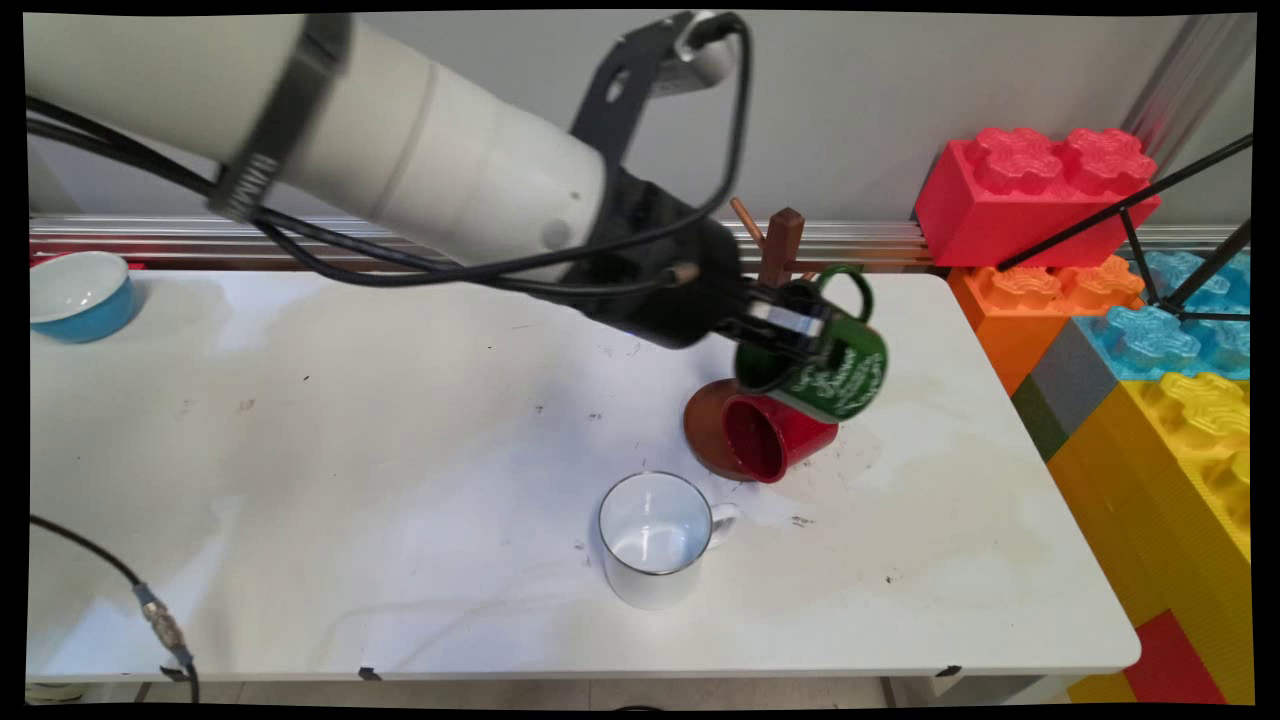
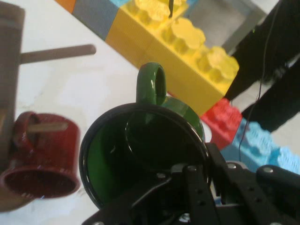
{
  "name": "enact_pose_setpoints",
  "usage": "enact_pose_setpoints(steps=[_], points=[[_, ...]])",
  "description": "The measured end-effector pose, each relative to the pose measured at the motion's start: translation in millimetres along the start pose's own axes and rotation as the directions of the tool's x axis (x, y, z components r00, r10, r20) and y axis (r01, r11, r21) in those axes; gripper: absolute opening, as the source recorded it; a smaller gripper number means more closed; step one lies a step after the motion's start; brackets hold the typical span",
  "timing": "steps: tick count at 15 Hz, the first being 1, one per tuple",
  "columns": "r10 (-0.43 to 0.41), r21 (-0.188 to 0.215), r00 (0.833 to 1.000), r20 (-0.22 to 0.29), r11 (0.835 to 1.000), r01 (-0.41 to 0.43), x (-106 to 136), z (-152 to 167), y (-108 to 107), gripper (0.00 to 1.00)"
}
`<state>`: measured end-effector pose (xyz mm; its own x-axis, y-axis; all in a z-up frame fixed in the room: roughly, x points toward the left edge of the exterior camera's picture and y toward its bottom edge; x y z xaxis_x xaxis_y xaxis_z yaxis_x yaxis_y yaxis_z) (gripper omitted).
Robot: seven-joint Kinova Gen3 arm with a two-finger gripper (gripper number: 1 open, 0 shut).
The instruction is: Place the picked object on the table
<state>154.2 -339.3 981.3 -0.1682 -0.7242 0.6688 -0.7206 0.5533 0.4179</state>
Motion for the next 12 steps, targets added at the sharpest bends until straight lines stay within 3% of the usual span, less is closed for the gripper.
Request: enact_pose_setpoints(steps=[7,12], points=[[0.125,0.026,0.98,0.152,0.991,-0.131,-3.7,-55.3,-31.0,0.0],[0.227,0.058,0.93,0.288,0.966,-0.253,-10.3,-91.8,-54.9,0.0]])
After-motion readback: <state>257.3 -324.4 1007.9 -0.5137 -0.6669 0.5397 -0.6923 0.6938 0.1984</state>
